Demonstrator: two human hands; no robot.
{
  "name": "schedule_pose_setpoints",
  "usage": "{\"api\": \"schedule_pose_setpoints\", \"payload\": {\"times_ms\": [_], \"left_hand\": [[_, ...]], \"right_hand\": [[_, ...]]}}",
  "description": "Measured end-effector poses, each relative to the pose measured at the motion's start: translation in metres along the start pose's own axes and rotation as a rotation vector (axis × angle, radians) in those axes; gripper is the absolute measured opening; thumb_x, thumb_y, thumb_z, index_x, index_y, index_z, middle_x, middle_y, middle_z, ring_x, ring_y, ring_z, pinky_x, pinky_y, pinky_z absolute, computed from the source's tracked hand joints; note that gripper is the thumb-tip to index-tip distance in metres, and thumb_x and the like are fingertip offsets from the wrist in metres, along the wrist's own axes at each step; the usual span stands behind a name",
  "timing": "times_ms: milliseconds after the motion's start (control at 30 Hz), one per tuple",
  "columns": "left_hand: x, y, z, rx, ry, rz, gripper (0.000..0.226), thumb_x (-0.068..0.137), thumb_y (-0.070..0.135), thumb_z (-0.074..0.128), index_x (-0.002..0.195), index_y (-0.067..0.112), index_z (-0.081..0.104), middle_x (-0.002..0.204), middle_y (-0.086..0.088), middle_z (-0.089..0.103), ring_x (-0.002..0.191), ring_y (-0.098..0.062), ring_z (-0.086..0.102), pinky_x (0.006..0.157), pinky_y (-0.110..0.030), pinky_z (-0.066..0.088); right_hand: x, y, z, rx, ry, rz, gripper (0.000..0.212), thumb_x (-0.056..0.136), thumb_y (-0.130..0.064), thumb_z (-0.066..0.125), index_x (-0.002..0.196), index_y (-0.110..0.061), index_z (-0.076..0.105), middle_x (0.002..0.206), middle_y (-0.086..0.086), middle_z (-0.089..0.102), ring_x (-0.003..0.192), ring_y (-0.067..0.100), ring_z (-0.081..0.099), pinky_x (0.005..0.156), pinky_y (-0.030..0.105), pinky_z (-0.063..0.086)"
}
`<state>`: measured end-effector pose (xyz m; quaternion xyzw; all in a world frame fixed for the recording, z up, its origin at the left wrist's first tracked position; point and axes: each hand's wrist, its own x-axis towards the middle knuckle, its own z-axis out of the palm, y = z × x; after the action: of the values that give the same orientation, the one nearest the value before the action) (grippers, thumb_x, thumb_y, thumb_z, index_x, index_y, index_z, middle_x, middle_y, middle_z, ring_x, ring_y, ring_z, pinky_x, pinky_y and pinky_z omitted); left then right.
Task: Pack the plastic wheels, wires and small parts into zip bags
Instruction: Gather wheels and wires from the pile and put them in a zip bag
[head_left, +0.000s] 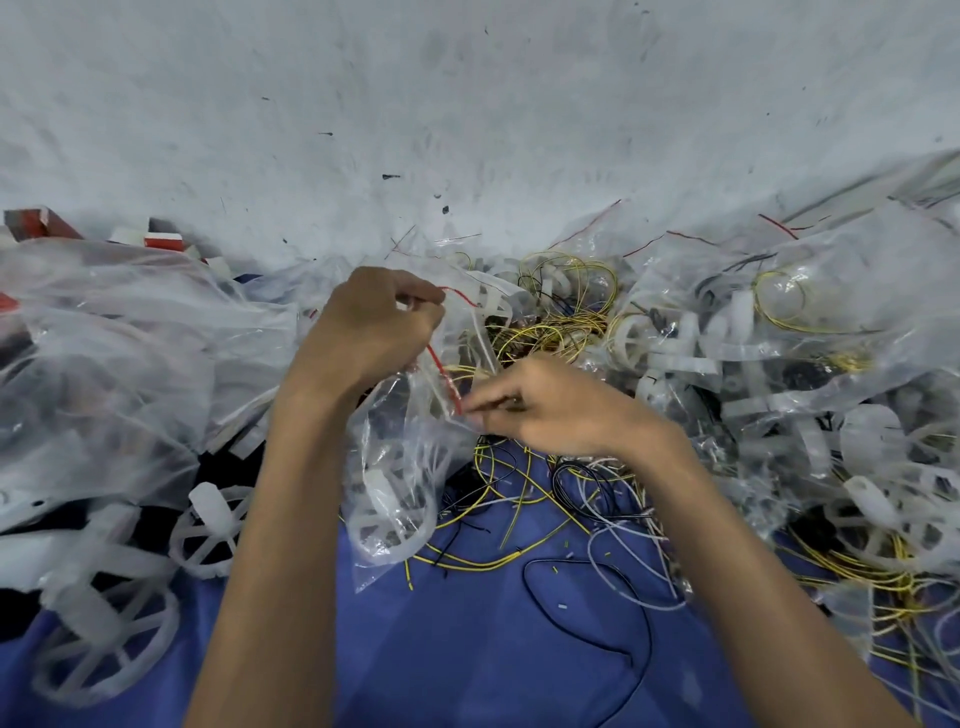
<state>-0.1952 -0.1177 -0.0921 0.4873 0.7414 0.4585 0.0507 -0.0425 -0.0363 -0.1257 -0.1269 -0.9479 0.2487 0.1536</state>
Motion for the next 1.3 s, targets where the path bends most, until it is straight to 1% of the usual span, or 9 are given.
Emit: {"api": "schedule_pose_setpoints", "payload": {"times_ms": [133,300,467,600,833,1000,1033,1133,1300], "left_hand": [[0.001,-0.005,0.000,0.045,0.008,-0.012,0.024,0.087,0.016,0.053,0.103,0.023,0.069,0.108,0.006,0.067,0.060,-0.006,0.056,0.078,-0.032,0.053],[0.003,-0.005,0.006,0.105,-0.037,-0.003,0.024,0.088,0.017,0.053,0.107,0.019,0.068,0.110,0.004,0.068,0.066,-0.010,0.052,0.079,-0.026,0.046],[0.001,-0.001,0.016,0.146,-0.070,0.021,0.026,0.088,0.017,0.053,0.110,0.017,0.068,0.112,0.003,0.067,0.101,-0.009,0.057,0.086,-0.019,0.037],[0.001,-0.002,0.020,0.137,-0.081,0.011,0.026,0.088,0.017,0.053,0.109,0.018,0.068,0.113,0.002,0.068,0.097,-0.009,0.057,0.083,-0.021,0.041],[0.001,-0.004,0.020,0.154,-0.094,0.034,0.026,0.088,0.018,0.053,0.110,0.018,0.067,0.114,0.003,0.067,0.096,-0.005,0.053,0.084,-0.019,0.036],[0.001,-0.004,0.021,0.179,-0.081,0.054,0.025,0.089,0.021,0.055,0.109,0.019,0.068,0.116,0.004,0.065,0.092,-0.004,0.049,0.083,-0.019,0.034],[0.002,-0.005,0.022,0.180,-0.081,0.056,0.024,0.089,0.022,0.055,0.109,0.020,0.068,0.116,0.003,0.065,0.092,-0.005,0.049,0.083,-0.019,0.034],[0.003,-0.005,0.023,0.193,-0.091,0.061,0.024,0.090,0.023,0.055,0.110,0.019,0.068,0.117,0.002,0.064,0.092,-0.005,0.048,0.084,-0.019,0.034],[0.004,-0.004,0.026,0.216,-0.116,0.086,0.027,0.090,0.026,0.054,0.113,0.018,0.067,0.117,0.003,0.063,0.095,-0.004,0.046,0.083,-0.019,0.032]], "right_hand": [[-0.009,0.035,-0.025,0.071,0.313,0.153,0.015,0.083,-0.008,0.066,0.097,-0.014,0.070,0.091,-0.001,0.070,0.074,-0.001,0.060,0.073,0.005,0.045],[-0.022,0.087,-0.014,-0.176,-0.300,0.550,0.028,0.077,-0.016,0.074,0.104,-0.013,0.067,0.103,0.002,0.069,0.094,0.016,0.063,0.077,0.022,0.047],[-0.014,0.105,0.012,-0.255,-0.231,0.559,0.017,0.074,-0.017,0.076,0.086,-0.023,0.065,0.079,-0.013,0.054,0.081,0.013,0.053,0.067,0.021,0.042],[-0.011,0.108,0.023,-0.306,-0.230,0.504,0.015,0.076,-0.025,0.073,0.078,-0.026,0.059,0.074,-0.014,0.049,0.083,0.017,0.053,0.080,0.036,0.050],[-0.013,0.093,-0.008,-0.139,0.123,0.445,0.013,0.081,-0.017,0.069,0.085,-0.018,0.057,0.081,0.000,0.065,0.074,0.015,0.062,0.062,0.024,0.048],[-0.021,0.071,-0.034,0.269,0.474,0.350,0.061,0.084,-0.013,0.067,0.134,-0.029,0.034,0.071,0.002,0.071,0.060,0.011,0.066,0.061,0.020,0.053],[-0.024,0.067,-0.038,0.309,0.510,0.325,0.059,0.085,-0.013,0.066,0.131,-0.035,0.037,0.070,0.001,0.072,0.058,0.010,0.065,0.059,0.018,0.052],[-0.027,0.058,-0.048,0.453,0.585,0.299,0.024,0.086,-0.011,0.065,0.109,-0.013,0.065,0.068,0.002,0.071,0.053,0.009,0.059,0.056,0.017,0.048],[-0.031,0.047,-0.055,0.609,0.669,0.243,0.012,0.089,-0.011,0.060,0.098,-0.007,0.066,0.061,-0.003,0.067,0.047,0.007,0.050,0.047,0.015,0.040]]}}
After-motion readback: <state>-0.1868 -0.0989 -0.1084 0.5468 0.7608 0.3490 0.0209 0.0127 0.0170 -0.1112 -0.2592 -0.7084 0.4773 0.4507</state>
